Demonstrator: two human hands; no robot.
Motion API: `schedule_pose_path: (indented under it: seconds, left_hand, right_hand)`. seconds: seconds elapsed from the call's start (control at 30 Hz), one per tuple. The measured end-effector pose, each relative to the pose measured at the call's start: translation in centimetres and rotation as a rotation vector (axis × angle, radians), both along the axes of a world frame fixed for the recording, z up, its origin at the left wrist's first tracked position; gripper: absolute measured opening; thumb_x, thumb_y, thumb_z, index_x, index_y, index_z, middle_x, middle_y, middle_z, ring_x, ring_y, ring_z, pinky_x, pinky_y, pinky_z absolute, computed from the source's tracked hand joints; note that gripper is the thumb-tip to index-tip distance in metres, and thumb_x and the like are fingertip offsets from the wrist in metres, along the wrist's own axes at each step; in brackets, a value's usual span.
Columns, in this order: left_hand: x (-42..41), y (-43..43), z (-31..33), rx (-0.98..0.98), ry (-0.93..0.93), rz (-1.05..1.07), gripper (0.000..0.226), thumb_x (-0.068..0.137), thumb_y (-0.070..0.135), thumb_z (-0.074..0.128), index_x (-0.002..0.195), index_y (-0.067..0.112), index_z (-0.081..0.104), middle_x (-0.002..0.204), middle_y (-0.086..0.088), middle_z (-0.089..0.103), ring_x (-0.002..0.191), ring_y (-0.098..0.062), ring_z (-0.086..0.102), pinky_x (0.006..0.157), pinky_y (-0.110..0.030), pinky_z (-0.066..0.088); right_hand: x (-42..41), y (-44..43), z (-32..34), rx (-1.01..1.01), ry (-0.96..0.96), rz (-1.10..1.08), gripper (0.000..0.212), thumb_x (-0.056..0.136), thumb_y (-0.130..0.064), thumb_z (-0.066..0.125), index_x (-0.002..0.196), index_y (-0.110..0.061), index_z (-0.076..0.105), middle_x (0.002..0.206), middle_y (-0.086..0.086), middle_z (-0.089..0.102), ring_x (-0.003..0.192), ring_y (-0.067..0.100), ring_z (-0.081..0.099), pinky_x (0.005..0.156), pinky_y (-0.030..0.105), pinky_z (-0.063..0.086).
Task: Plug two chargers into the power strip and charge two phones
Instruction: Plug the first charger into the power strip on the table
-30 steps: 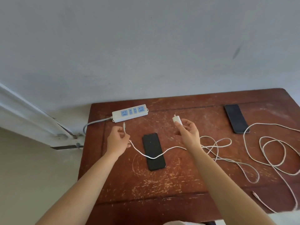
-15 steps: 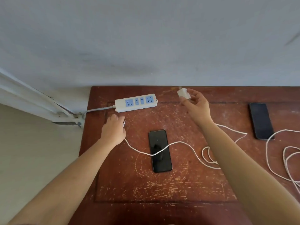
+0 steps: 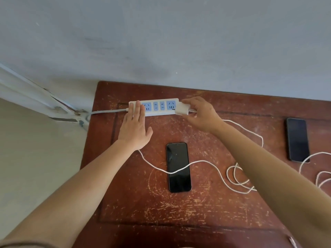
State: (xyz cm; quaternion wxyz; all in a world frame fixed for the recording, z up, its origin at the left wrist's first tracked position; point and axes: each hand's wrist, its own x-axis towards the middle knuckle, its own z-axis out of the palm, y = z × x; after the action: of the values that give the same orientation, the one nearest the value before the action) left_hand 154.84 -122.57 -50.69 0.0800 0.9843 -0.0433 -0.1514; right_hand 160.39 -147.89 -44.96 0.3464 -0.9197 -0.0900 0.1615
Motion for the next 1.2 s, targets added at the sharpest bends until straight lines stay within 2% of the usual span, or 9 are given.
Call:
schedule_pose_path:
  seconds: [0.07,0.1,0.33,0.4,0.53,0.73,0.9,1.07,1.2]
  left_hand:
    - [0.0,0.2,0.0,-0.028,0.002,-0.006,0.082,0.1,0.045,0.04,0.157,0.007,-0.004,0.168,-0.016,-0.011,0.153,-0.035,-0.012,0.123,-0.048,0.007]
    - [0.1,0.3,0.1,-0.038,0.005,-0.009,0.081,0.101,0.044,0.04,0.158,0.007,-0.004,0.168,-0.016,-0.011,0.153,-0.035,-0.012,0.123,-0.048,0.008]
    - [0.1,0.7,0.0,-0.046,0.005,-0.021,0.079,0.101,0.038,0.041,0.157,0.007,-0.005,0.168,-0.015,-0.012,0.154,-0.035,-0.012,0.124,-0.047,0.009]
    - [0.1,0.7,0.0,-0.049,-0.002,-0.017,0.08,0.1,0.038,0.043,0.158,0.008,-0.004,0.168,-0.015,-0.011,0.154,-0.035,-0.011,0.124,-0.048,0.011]
    - [0.0,0.6,0.0,-0.061,-0.007,-0.011,0.08,0.1,0.038,0.045,0.158,0.008,-0.002,0.168,-0.015,-0.009,0.154,-0.035,-0.01,0.123,-0.047,0.011]
    - [-0.1,0.8,-0.1,-0.084,-0.015,-0.013,0.08,0.1,0.037,0.045,0.158,0.008,-0.001,0.168,-0.014,-0.009,0.154,-0.035,-0.011,0.124,-0.047,0.011]
    - [-0.1,1.1,0.0,-0.116,-0.019,-0.011,0.076,0.1,0.033,0.043,0.158,0.007,0.001,0.169,-0.013,-0.009,0.154,-0.034,-0.01,0.124,-0.048,0.016]
    - [-0.1,1.5,0.2,-0.167,-0.026,-0.025,0.071,0.101,0.028,0.041,0.159,0.008,0.004,0.169,-0.012,-0.006,0.154,-0.032,-0.009,0.124,-0.049,0.021]
    - [-0.2,2.8,0.5,-0.28,-0.05,-0.033,0.067,0.101,0.019,0.046,0.159,0.01,0.012,0.169,-0.008,0.004,0.155,-0.026,-0.004,0.117,-0.042,0.035]
  right_hand:
    - [0.4,0.7,-0.1,-0.055,-0.023,0.08,0.05,0.088,-0.015,0.074,0.136,-0.008,0.06,0.133,0.012,0.06,0.114,0.025,0.062,0.094,0.037,0.057]
    - [0.6,1.1,0.0,-0.076,-0.037,0.109,0.049,0.088,-0.015,0.074,0.135,-0.008,0.06,0.133,0.012,0.061,0.114,0.027,0.062,0.094,0.039,0.057]
    - [3.1,3.7,1.1,-0.159,-0.03,0.248,0.046,0.09,-0.009,0.071,0.134,-0.01,0.061,0.138,0.009,0.061,0.115,0.027,0.062,0.097,0.041,0.053]
    - [4.0,4.0,1.5,-0.232,-0.013,0.326,0.047,0.091,-0.009,0.071,0.137,-0.012,0.06,0.141,0.008,0.059,0.116,0.027,0.061,0.098,0.038,0.052]
    - [4.9,4.5,2.2,-0.398,-0.01,0.449,0.05,0.095,-0.014,0.067,0.143,-0.02,0.055,0.149,0.001,0.051,0.12,0.025,0.058,0.09,0.029,0.044]
    - [5.3,6.5,3.5,-0.584,-0.092,0.544,0.047,0.094,-0.018,0.068,0.14,-0.02,0.057,0.136,0.009,0.058,0.109,0.029,0.064,0.085,0.039,0.054]
    - [5.5,7.8,4.3,-0.681,-0.17,0.668,0.04,0.092,-0.015,0.068,0.131,-0.019,0.063,0.131,0.008,0.059,0.104,0.029,0.065,0.072,0.036,0.048]
    - [6.1,6.9,4.4,-0.534,-0.04,0.528,0.061,0.088,-0.025,0.077,0.144,-0.018,0.053,0.144,0.007,0.059,0.127,0.029,0.056,0.098,0.041,0.047]
    - [5.8,6.7,4.2,-0.452,-0.023,0.489,0.062,0.087,-0.027,0.078,0.144,-0.017,0.054,0.145,0.006,0.059,0.127,0.028,0.056,0.096,0.037,0.047]
